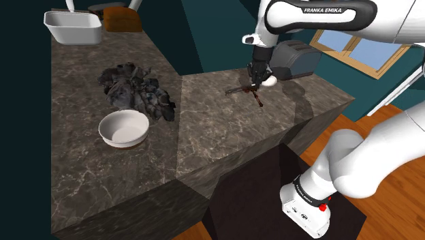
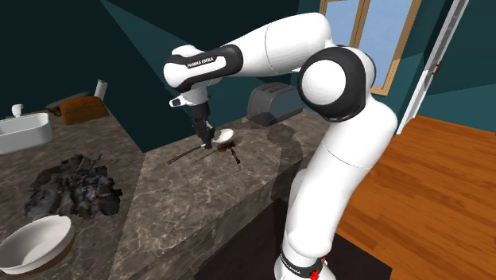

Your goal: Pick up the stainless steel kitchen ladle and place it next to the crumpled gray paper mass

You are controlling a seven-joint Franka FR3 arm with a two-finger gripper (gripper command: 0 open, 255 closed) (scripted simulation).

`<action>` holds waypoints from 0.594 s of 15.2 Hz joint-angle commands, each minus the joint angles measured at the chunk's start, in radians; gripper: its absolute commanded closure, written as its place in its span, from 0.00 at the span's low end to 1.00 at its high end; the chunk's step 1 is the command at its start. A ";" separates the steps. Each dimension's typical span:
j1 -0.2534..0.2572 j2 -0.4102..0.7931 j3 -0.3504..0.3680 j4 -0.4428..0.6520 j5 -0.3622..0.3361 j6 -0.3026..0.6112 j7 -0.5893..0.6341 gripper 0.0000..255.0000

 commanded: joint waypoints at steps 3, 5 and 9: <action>0.044 0.036 0.055 0.031 0.045 0.001 0.086 1.00; 0.065 0.061 0.079 0.053 0.067 0.003 0.124 1.00; 0.106 0.120 0.125 0.111 0.108 0.005 0.199 1.00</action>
